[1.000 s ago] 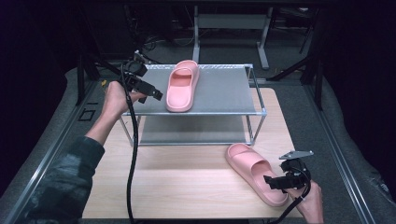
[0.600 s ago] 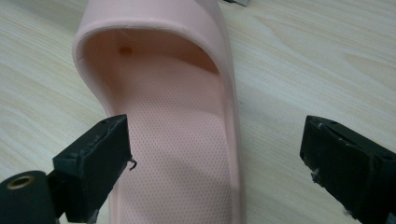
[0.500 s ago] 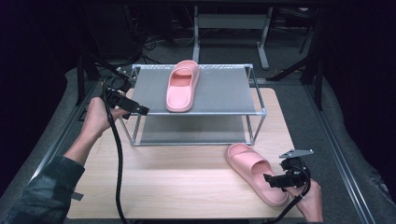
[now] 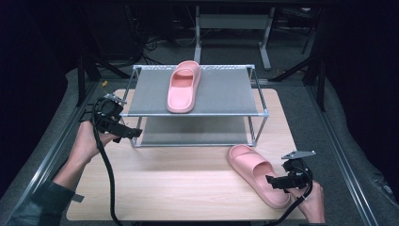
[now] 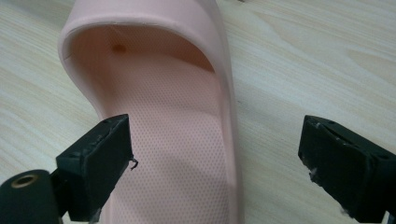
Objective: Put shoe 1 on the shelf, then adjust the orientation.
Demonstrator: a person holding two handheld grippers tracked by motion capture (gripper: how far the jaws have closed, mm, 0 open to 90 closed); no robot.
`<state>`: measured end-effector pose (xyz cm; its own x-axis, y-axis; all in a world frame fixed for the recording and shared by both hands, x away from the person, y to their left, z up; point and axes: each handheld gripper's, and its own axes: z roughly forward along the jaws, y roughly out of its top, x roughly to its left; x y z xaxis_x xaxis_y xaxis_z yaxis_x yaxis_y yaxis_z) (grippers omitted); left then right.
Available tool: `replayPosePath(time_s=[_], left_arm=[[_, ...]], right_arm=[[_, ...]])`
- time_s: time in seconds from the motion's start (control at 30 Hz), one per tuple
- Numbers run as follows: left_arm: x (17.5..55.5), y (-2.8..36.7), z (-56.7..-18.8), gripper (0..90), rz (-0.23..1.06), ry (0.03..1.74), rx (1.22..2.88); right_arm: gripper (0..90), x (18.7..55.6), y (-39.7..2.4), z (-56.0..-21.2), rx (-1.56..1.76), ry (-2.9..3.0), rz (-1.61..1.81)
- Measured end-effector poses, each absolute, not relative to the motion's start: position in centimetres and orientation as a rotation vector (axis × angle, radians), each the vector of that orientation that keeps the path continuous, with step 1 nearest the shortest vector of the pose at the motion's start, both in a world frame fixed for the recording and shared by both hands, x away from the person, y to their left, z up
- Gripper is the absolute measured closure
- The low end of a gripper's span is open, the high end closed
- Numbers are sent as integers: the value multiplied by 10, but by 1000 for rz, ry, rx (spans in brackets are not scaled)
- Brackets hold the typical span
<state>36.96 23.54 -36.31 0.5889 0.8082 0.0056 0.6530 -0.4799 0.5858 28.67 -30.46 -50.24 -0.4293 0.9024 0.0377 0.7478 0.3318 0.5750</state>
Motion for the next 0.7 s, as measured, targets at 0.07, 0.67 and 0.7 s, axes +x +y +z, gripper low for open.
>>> replayPosePath(time_s=[0.07, 0.67, 0.7], left_arm=[[367, 236, -365, 27, 377, 1161, 2283], [332, 264, -428, 2, 404, 1215, 2279], [331, 266, -432, 3, 399, 1220, 2276]], right_arm=[[93, 287, -305, -503, 1479, 2315, 765], [96, 291, -302, -503, 1476, 2322, 753], [96, 291, -302, -503, 1478, 2321, 753]])
